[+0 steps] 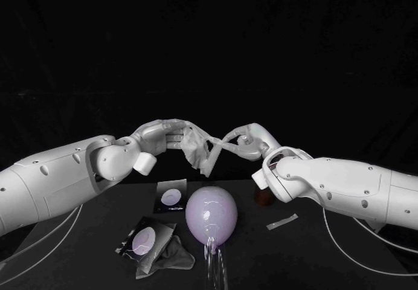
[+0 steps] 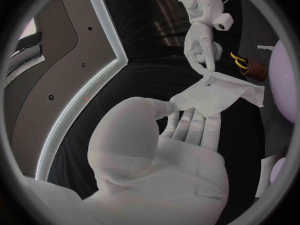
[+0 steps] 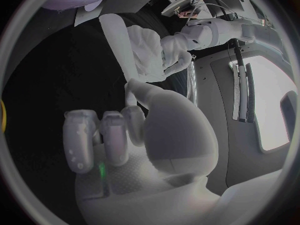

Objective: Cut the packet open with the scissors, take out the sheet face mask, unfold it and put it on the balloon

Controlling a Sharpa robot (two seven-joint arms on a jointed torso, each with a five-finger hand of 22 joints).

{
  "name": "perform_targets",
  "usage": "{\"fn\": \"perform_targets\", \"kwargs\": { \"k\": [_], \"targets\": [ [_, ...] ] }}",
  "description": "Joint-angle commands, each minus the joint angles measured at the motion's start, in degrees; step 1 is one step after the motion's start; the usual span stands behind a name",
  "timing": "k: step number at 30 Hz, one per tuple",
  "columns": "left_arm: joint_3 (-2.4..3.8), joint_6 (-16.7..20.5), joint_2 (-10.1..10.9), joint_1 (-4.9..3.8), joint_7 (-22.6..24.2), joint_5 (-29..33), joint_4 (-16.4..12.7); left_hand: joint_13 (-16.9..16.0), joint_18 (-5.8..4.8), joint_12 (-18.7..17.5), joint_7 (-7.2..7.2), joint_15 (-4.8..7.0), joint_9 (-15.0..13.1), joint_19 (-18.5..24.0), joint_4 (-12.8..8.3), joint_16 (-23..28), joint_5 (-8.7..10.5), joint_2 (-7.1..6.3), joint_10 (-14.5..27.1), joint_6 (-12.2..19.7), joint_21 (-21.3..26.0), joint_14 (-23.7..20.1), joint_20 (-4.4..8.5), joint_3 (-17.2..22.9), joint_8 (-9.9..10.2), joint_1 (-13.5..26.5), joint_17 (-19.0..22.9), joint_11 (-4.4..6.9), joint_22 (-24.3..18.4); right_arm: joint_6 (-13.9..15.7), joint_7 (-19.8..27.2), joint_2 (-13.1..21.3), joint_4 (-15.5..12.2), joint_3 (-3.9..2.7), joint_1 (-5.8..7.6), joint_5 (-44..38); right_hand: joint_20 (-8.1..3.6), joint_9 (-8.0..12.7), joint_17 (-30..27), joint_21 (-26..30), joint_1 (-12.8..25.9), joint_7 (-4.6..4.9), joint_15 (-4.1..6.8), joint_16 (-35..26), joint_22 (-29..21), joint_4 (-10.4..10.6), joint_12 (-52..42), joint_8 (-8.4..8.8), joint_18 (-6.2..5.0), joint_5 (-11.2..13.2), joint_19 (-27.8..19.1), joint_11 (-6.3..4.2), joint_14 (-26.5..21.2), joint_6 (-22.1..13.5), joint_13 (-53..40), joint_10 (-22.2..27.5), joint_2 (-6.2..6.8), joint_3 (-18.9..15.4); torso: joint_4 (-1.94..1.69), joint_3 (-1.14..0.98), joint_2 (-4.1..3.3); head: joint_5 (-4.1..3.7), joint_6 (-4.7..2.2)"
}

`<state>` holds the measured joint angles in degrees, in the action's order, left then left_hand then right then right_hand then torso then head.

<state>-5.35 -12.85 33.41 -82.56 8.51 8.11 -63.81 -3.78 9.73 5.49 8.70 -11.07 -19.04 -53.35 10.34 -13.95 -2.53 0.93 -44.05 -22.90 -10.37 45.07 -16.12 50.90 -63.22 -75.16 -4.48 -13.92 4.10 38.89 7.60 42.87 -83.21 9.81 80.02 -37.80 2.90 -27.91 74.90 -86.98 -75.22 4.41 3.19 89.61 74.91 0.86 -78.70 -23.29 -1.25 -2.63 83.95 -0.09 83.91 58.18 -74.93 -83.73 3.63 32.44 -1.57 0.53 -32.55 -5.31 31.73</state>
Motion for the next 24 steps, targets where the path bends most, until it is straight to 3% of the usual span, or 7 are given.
{"fn": "perform_targets", "kwargs": {
  "k": [1, 12, 14, 24],
  "targets": [
    [0.09, -0.29, -0.02, -0.03, 1.21, 1.26, 0.18, 0.08, 0.83, -0.08, 8.0, -0.01, -7.63, -0.7, -0.06, 0.31, -0.22, 0.18, -0.37, 0.12, -0.39, 0.51, 0.18, -0.24, -1.94, -0.66, -0.1, -0.02, 0.05, -1.52, 0.12, 0.14, 0.15, -0.01, -0.29, 0.77, -0.09, -2.95, 15.1, 0.16, 0.52, -0.26, 0.32, 0.39, 14.01, -0.14, -0.14, -0.14, 0.42, -0.17, 4.24, -0.04, 6.09, 0.32, -6.51, -0.46, -0.16, 0.36, 0.0, 0.02, -0.02, -0.04, 0.04],
    [0.1, -1.68, 0.12, -0.01, 0.04, 1.34, 0.78, 0.07, 0.88, -0.29, 7.94, 0.49, -7.06, -5.3, -0.19, 0.84, -0.24, 0.22, -0.36, 0.39, -1.99, 1.41, 1.0, -0.39, -2.32, -0.97, -0.24, 0.16, 0.33, -1.27, 0.45, 0.04, 1.57, -0.01, -1.34, 3.02, -0.1, -3.07, 15.1, 0.4, 0.69, -0.24, 0.33, 0.39, 13.92, -0.37, 0.08, -0.31, 0.36, -0.17, 4.1, -0.04, 6.09, 0.14, -6.38, -0.35, -0.07, 0.65, -0.01, 0.01, -0.03, -0.09, 0.24],
    [0.1, -1.97, 0.16, -0.01, -0.25, 1.2, 0.87, 0.07, 0.9, -0.37, 7.89, 0.81, -6.85, -8.38, -0.36, 0.93, -0.25, 0.15, -0.36, 0.46, -3.44, 1.8, 1.58, -0.48, -2.39, -1.09, -0.32, 0.31, 0.8, -1.28, 0.47, -0.02, 1.88, -0.01, -1.43, 3.4, -0.1, -3.07, 15.1, 0.4, 0.69, -0.24, 0.33, 0.39, 13.92, -0.37, 0.08, -0.31, 0.36, -0.17, 4.1, -0.04, 6.09, 0.14, -6.38, -0.35, -0.07, 0.65, -0.02, 0.02, -0.01, -0.14, 0.31],
    [0.12, -4.05, -0.04, -0.03, -1.99, -0.27, 1.59, 0.07, 0.81, -0.61, 7.74, 1.32, -6.21, -13.37, -0.46, 1.49, -0.25, -0.02, -0.37, 0.37, -5.43, 2.35, 2.57, -0.67, -2.53, -1.18, -0.46, 0.51, 1.16, -1.89, 1.5, -0.37, 2.84, -0.01, -1.63, 5.24, -0.09, -3.17, 15.1, 0.72, 0.9, -0.19, 0.3, 0.39, 13.81, -0.56, 0.4, -0.46, 0.28, -0.17, 3.91, 0.0, 6.09, -0.1, -6.19, -0.18, -0.04, 0.96, -0.04, 0.01, -0.04, -0.23, 0.47]
  ]
}}
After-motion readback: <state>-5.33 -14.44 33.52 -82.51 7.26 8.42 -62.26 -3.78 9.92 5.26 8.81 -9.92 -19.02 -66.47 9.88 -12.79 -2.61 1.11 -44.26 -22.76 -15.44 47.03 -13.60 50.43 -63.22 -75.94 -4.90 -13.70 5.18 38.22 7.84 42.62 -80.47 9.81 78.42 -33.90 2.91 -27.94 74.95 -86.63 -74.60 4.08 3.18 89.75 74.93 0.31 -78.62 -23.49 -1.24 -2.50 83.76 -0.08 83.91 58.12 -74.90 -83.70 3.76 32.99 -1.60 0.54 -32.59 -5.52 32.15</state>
